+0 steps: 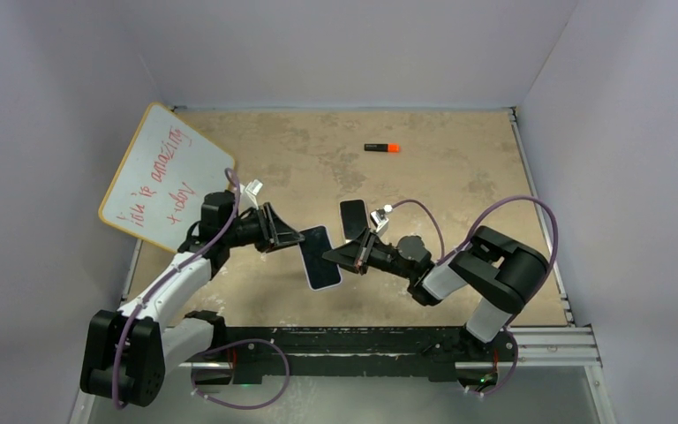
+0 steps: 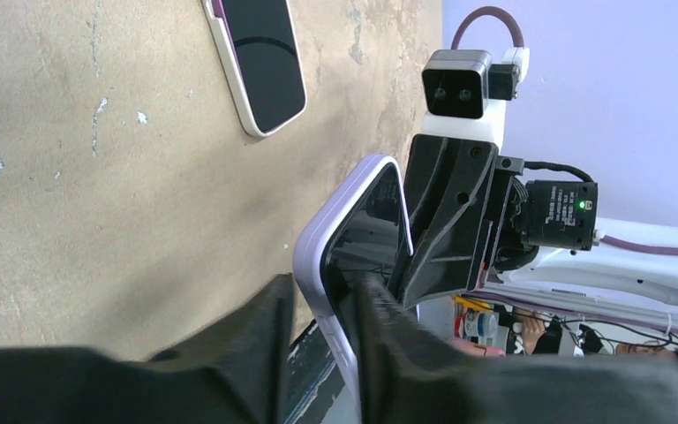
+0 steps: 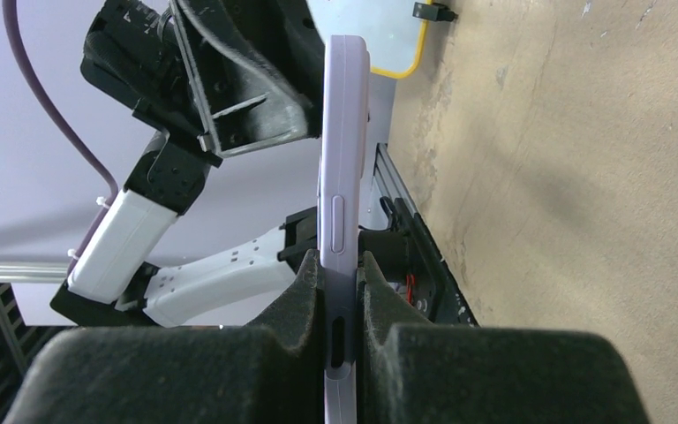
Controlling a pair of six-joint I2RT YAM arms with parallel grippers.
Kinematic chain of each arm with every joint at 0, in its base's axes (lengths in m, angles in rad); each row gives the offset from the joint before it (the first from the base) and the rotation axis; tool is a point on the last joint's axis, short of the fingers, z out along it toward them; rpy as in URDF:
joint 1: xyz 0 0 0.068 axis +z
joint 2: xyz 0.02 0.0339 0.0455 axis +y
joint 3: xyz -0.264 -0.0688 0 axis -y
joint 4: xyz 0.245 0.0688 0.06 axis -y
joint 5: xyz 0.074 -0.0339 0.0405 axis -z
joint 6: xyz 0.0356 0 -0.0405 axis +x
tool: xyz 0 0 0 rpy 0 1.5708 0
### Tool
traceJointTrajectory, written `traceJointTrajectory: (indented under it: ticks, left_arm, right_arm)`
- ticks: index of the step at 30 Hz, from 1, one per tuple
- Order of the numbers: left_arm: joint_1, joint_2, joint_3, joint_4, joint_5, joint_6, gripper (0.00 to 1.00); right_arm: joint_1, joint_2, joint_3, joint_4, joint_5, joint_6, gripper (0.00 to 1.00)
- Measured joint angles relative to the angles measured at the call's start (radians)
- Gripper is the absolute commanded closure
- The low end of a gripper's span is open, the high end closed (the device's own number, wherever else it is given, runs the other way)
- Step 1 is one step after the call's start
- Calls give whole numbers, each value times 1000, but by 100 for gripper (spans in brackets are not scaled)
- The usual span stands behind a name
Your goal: Put the phone into the phone case
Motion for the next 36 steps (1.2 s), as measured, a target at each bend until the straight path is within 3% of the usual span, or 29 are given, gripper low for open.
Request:
traceJointTrajectory:
  ticks: [4,14,20,22,24,30,36]
  left_arm:
    - [1,7,3,-3,-9,5,100]
    - [-3,11,99,-195,-82,108,100]
    - [-6,5,153,-288,-121,193,52]
    - [-1,4,156,-292,-149,214,27]
    - [1,-3,160,-303,-172,237,16]
    - [1,-54,235,-416,-270,314,12]
    - [1,-117,332,-493,-346,418,11]
  right_arm:
    - [0,19,5,1,-3,0,100]
    - [1,48,27,5,-13,-3,100]
    - [4,48,38,11,-3,0,100]
    - [5,48,38,7,2,1,100]
    - [5,48,39,6,9,0,100]
    - [5,48,82,-92,34,-54,100]
    - [7,45,208,-362,86,-222,100]
